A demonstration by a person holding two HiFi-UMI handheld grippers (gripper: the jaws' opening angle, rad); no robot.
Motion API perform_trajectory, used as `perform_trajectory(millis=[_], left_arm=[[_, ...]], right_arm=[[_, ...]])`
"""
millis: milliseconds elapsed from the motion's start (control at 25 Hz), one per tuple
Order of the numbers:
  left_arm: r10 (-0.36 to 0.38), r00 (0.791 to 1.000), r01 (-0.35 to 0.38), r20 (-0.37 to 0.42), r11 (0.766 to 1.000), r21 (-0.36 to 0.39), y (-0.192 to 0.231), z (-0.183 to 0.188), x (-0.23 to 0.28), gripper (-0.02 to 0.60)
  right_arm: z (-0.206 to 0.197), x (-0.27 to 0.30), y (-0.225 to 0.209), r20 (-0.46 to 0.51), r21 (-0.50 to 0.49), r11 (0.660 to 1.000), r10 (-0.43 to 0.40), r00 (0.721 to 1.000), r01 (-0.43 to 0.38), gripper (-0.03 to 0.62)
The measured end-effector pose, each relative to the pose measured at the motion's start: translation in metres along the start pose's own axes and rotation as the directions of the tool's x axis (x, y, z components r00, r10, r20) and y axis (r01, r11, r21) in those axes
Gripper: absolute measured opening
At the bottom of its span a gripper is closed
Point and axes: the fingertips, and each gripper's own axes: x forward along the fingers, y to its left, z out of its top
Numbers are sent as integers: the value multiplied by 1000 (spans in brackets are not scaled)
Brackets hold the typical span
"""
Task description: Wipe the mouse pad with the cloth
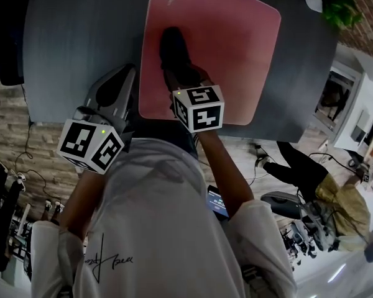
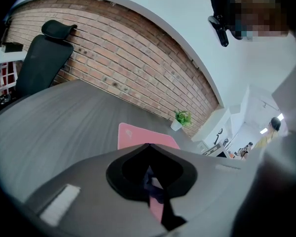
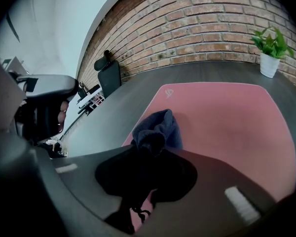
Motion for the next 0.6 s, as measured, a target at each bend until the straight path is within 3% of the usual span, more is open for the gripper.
perform_trajectory(millis=[600], left_arm=[[-14,1000,14,-11,1000,11,-21,-8,13,12]], right_arm=[[-3,-15,-27,28,27,999,-19,999,18,78]])
